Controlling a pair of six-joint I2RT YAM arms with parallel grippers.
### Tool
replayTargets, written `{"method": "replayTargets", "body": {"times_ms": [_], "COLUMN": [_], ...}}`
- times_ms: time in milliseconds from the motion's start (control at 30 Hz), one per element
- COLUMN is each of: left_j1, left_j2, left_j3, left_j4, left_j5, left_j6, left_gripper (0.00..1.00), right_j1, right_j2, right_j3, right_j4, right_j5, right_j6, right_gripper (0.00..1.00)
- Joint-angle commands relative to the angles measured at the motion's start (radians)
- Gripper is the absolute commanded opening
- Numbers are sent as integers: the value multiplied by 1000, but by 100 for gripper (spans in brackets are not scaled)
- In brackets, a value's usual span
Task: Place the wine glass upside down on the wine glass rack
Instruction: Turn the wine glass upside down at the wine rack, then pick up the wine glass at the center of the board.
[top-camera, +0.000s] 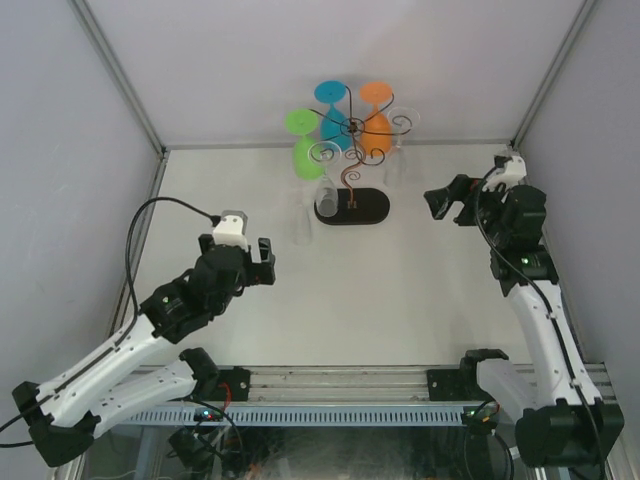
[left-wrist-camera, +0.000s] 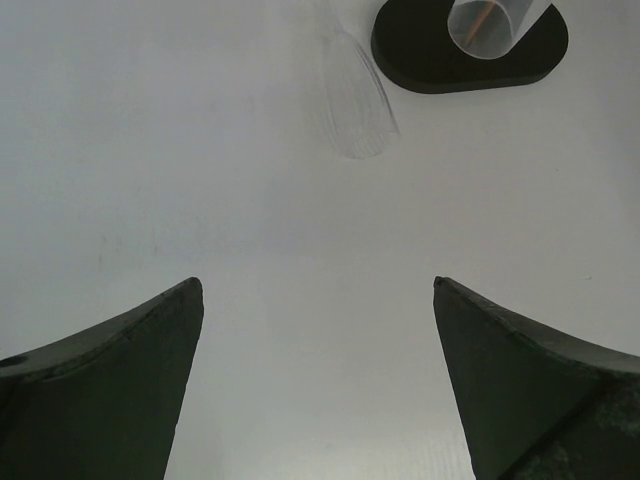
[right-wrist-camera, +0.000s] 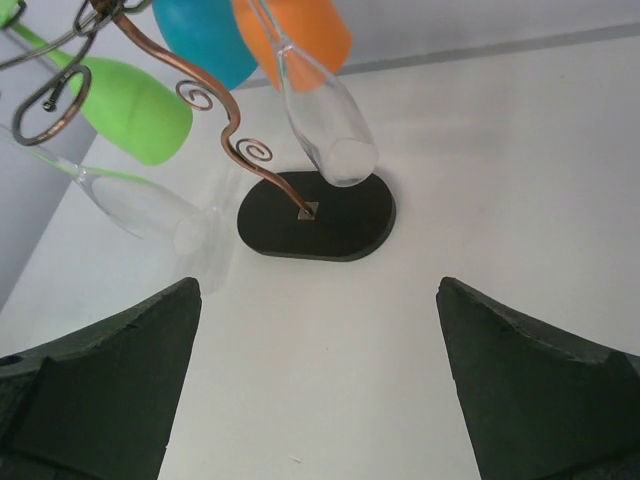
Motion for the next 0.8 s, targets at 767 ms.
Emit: {"method": "replayTargets", "body": {"times_ms": [767], "left_j1": [240], "left_j2": [460], "left_j3": [45], "left_j4": [400], "left_j5": [328], "left_j6": [-136], "left_gripper": [100], "right_j1": [-38], "right_j2": [-288], "right_j3": [-129], "right_j4": [-265], "right_j5": [-112], "right_j6": [102], "right_gripper": [100]}}
